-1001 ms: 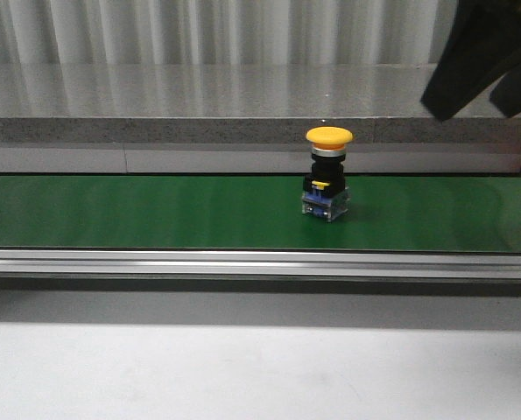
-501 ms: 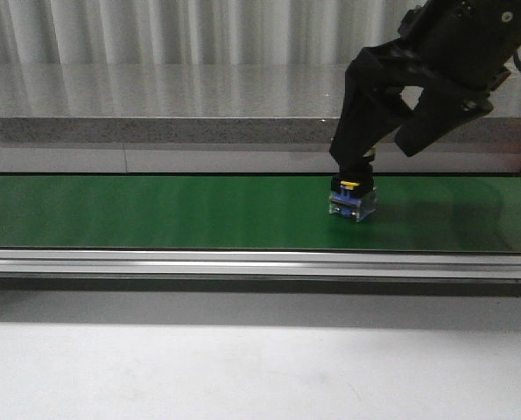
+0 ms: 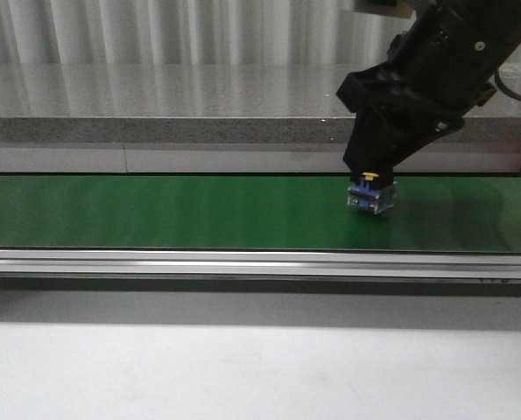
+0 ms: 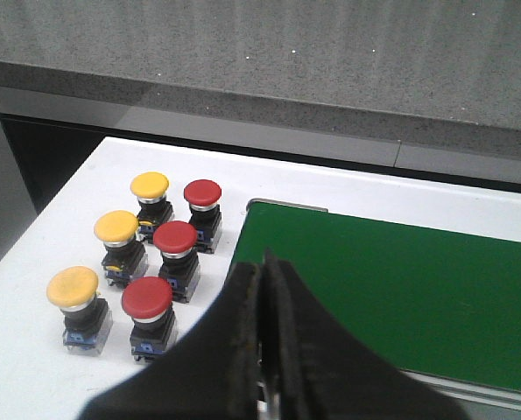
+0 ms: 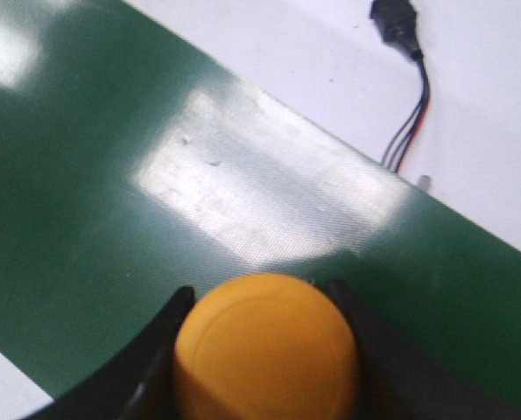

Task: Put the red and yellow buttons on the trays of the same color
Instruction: 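Lower the right gripper onto the yellow button on the belt and grasp, then lower the yellow button into the yellow tray and open the right gripper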

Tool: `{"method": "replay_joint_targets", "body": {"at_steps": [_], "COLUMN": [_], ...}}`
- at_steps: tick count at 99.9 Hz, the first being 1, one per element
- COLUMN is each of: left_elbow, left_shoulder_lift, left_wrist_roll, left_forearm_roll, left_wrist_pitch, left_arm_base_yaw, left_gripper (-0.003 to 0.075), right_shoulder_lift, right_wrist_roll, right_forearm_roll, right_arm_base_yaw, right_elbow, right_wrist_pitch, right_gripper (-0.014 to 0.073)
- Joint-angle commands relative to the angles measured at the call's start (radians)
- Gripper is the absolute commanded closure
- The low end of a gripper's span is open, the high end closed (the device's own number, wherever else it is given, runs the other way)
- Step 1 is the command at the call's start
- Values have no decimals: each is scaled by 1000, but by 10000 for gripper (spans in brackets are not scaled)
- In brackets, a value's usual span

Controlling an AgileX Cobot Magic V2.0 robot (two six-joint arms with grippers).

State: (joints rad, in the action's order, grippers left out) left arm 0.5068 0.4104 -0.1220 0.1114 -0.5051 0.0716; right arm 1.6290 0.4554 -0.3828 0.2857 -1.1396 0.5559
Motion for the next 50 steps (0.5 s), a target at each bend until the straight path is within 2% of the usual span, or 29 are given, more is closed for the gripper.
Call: {"method": "replay_joint_targets", "body": {"at_steps": [1, 12, 24, 42, 50], "left_elbow": [25, 25, 25, 25, 25], "left_shoulder_lift": [3, 3, 3, 3, 3], "left_wrist_roll": [-7, -7, -7, -7, -7], "left_forearm_roll": [-2, -2, -2, -2, -2], "left_wrist_pitch": [77, 77, 77, 77, 77], "left_arm_base_yaw": [1, 1, 1, 1, 1], "left_gripper": [741, 741, 741, 741, 741], "right_shoulder_lift": [-97, -177, -271, -369, -381], "right_wrist_roll": [-41, -102, -164, -294, -311], "right_forearm_roll": [-21, -20, -2, 67, 90], "right_arm_base_yaw": [-46, -131, -276, -567, -701], "right_elbow": [-32, -30, -8, 35, 65], "right_wrist_pitch": [-12, 33, 54, 93, 99], "right_gripper": [554, 554, 554, 554, 554]}}
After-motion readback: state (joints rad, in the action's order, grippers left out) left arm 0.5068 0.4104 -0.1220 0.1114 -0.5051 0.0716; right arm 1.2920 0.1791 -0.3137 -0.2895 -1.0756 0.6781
